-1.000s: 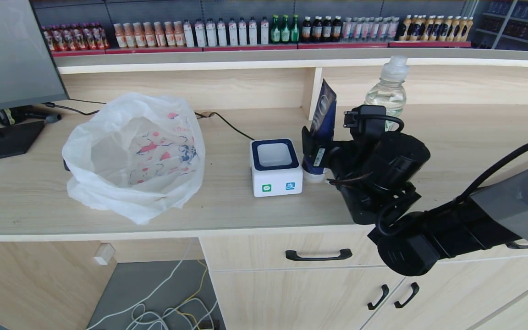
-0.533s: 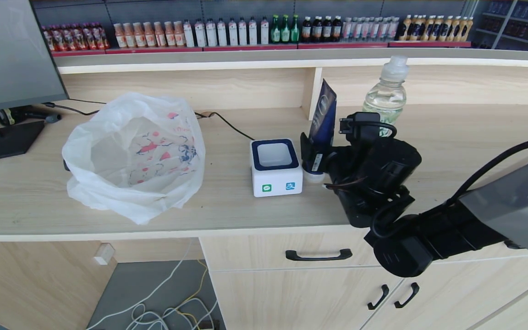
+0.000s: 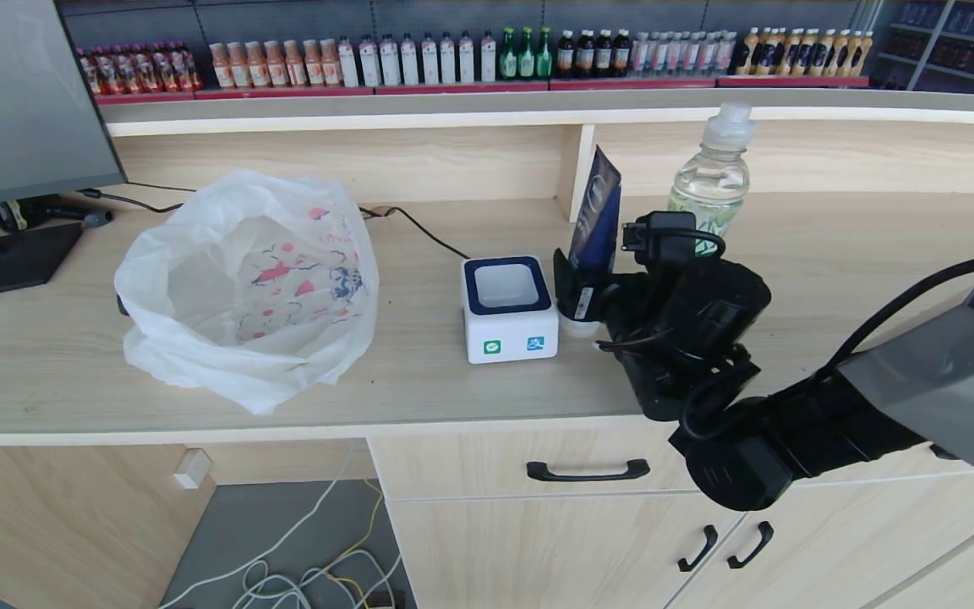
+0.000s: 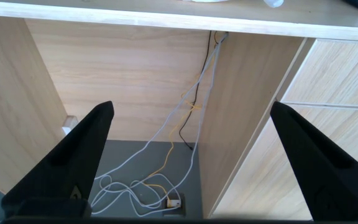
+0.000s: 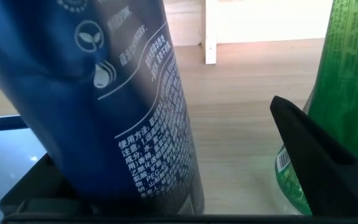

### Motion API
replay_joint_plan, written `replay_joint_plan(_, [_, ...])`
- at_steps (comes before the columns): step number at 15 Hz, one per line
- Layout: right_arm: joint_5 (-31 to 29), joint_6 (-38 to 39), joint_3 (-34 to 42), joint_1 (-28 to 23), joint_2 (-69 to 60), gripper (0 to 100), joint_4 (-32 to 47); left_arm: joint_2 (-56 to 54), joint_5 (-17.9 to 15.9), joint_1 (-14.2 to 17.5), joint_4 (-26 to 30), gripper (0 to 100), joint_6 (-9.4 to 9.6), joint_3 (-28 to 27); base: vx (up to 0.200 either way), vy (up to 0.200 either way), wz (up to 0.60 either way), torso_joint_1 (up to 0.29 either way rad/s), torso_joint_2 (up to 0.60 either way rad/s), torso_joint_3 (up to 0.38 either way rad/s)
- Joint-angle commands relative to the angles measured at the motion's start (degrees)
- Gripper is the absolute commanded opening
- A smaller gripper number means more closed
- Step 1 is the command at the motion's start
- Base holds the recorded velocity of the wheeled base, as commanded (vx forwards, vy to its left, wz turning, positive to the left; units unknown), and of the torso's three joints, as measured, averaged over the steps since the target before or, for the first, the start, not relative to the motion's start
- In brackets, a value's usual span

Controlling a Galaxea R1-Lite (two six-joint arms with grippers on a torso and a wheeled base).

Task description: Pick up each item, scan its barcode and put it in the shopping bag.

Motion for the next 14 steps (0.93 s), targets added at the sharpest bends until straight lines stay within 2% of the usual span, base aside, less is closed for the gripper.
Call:
replay_joint_plan(1, [-0.03, -0.24, -0.38, 0.04, 0.57, 0, -0.10, -0.02, 0.00, 0.02, 0.00, 100, -0.01, 0.00, 0.000, 0.000, 0.00, 0.000, 0.00, 0.000])
replay_joint_plan(14, [0.06, -4.28, -0.73, 0.04, -1.36, 0, -2.12, -0.02, 0.00, -0.06, 0.00, 100, -0.01, 0.00, 0.000, 0.000, 0.00, 0.000, 0.00, 0.000])
